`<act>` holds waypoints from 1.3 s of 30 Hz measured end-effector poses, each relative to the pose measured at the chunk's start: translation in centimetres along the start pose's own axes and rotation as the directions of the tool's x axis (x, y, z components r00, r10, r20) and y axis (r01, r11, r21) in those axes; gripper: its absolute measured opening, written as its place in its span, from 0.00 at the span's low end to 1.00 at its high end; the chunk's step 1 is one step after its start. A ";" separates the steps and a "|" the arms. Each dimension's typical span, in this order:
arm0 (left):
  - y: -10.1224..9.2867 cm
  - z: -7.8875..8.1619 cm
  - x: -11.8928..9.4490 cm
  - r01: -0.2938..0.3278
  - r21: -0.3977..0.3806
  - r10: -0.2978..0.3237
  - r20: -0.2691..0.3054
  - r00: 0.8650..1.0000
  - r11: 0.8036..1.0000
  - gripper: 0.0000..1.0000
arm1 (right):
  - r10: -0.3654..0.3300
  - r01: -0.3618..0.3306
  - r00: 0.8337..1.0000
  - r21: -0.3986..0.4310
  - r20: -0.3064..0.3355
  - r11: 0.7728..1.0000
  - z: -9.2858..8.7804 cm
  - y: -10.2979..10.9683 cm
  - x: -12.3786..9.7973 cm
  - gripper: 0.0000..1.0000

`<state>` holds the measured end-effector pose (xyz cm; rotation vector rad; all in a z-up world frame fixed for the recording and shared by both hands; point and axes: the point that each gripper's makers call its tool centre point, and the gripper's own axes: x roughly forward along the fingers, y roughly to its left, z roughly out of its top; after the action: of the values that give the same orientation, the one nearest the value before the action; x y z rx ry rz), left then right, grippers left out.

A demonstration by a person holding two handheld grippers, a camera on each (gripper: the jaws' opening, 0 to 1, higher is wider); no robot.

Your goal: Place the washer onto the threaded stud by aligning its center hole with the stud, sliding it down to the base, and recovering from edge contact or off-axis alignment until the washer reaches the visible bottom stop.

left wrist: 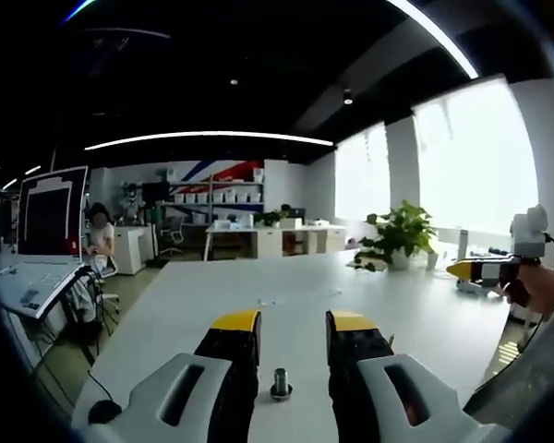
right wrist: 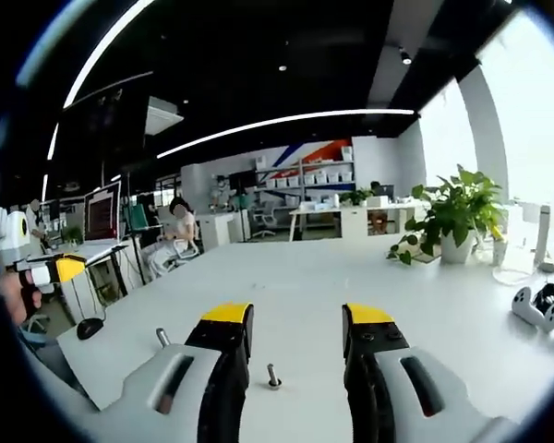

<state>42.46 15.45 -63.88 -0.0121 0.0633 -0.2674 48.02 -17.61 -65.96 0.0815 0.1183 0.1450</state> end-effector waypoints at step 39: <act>0.0 0.9 0.1 0.002 -0.020 -0.001 0.034 0.999 1.000 0.28 | 0.019 -0.025 0.997 -0.080 -0.068 0.996 -1.7 1.2 0.2 0.43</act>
<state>42.64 15.38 -63.03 -0.0364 0.0322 -0.2676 47.83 -16.30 -67.56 -0.0028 0.1785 0.1746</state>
